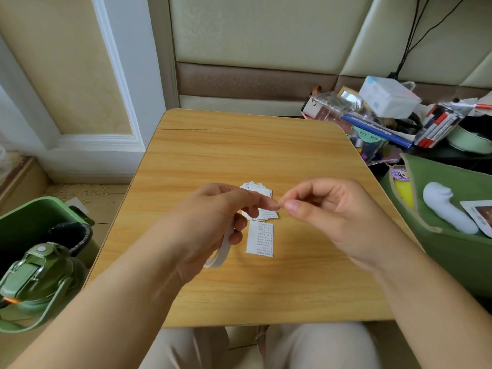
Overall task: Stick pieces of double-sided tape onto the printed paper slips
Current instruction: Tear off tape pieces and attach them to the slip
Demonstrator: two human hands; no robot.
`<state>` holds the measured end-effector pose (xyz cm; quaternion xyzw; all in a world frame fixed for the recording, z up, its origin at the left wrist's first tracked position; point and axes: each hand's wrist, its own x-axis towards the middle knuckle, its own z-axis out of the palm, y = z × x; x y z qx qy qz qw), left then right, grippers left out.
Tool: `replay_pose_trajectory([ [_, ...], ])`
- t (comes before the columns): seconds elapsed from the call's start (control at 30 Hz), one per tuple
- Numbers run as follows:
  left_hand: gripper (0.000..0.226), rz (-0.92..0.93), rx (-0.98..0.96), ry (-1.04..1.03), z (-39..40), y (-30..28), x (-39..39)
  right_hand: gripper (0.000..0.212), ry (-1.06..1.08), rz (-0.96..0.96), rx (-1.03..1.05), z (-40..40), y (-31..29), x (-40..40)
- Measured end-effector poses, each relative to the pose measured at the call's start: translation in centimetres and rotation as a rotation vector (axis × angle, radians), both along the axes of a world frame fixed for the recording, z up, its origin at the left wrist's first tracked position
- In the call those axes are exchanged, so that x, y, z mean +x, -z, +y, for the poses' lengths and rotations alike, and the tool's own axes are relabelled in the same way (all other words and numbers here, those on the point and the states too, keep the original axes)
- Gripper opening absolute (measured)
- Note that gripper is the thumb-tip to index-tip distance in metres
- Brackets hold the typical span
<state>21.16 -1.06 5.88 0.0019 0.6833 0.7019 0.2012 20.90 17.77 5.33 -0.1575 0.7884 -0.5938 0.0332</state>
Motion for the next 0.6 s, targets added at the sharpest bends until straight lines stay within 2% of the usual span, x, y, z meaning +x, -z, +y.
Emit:
replay_pose_trajectory([
  [0.17,0.027,0.009,-0.031,-0.014,0.1,0.1,-0.1,0.008,-0.036,-0.097,-0.073,-0.1,0.0,0.1],
  [0.43,0.028,0.037,-0.025,-0.036,0.0,0.6,-0.5,0.027,-0.013,-0.267,-0.224,0.0,0.8,-0.3],
  [0.53,0.021,0.030,-0.009,-0.012,0.0,0.7,-0.4,0.023,-0.046,-0.337,-0.296,0.1,1.2,-0.4],
  [0.6,0.026,-0.001,-0.026,-0.035,-0.1,0.9,-0.6,0.034,-0.102,-0.412,-0.395,0.2,1.5,-0.4],
])
